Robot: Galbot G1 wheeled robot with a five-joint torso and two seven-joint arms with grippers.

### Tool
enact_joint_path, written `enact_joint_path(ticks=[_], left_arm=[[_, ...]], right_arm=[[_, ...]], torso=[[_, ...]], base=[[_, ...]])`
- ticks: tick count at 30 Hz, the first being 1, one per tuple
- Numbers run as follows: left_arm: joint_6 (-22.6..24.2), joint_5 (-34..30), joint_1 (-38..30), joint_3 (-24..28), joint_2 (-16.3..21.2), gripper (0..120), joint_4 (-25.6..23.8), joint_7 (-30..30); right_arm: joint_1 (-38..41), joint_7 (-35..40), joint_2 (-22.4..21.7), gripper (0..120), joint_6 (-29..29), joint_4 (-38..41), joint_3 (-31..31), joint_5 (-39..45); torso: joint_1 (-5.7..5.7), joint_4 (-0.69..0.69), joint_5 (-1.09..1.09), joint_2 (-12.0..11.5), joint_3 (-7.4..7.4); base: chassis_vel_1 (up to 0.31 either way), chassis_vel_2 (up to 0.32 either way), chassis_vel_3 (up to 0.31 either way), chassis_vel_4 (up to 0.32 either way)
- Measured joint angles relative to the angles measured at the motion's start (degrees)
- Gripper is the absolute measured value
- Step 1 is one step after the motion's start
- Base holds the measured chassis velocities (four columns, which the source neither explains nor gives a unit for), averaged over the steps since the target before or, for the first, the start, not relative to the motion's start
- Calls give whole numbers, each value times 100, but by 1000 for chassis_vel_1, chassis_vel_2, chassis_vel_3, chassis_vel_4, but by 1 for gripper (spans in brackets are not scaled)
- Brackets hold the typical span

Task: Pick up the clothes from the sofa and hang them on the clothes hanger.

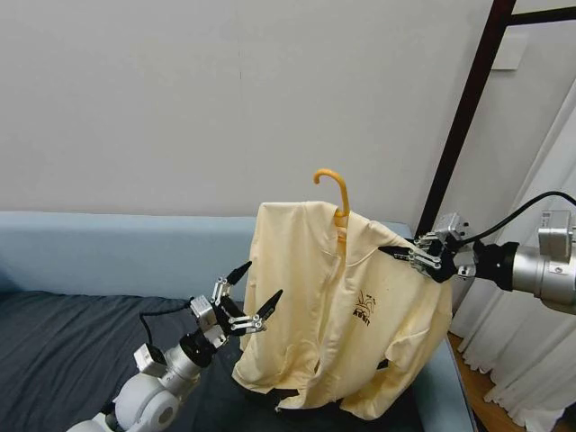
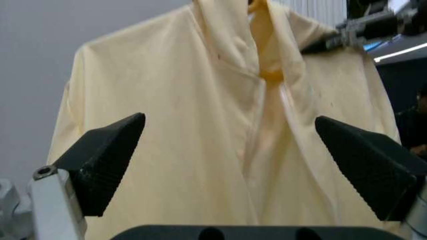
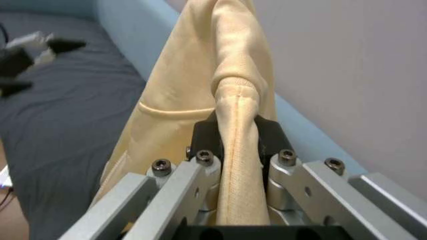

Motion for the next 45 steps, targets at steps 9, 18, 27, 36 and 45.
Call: enact_joint_path(ticks=[9, 18, 27, 36, 45], left_arm=[[-224, 447, 541, -204, -112, 100, 181, -7], [-290, 528, 518, -210, -200, 100, 381, -85], [-290, 525, 230, -120, -241, 100, 581, -159], [-314, 462, 22, -93, -325, 100, 663, -228], [-311, 434, 80, -151, -383, 100, 505, -341]], right_arm=[[-74, 2932, 313, 7, -113, 747, -85, 929], [82, 4728, 324, 7, -641, 781, 126, 1179], [295, 5190, -146, 7, -861, 599, 604, 1199], [180, 5256, -586, 7, -688, -301, 789, 1160], [58, 4843, 217, 7, -401, -1957, 455, -79]], torso=[[0, 3, 2, 0, 0], [0, 0, 1, 0, 0], [0, -1, 1, -1, 0], [0, 1, 1, -1, 0], [1, 1, 5, -1, 1]], base=[[0, 0, 0, 0], [0, 0, 0, 0], [0, 0, 0, 0], [0, 0, 0, 0], [0, 0, 0, 0]])
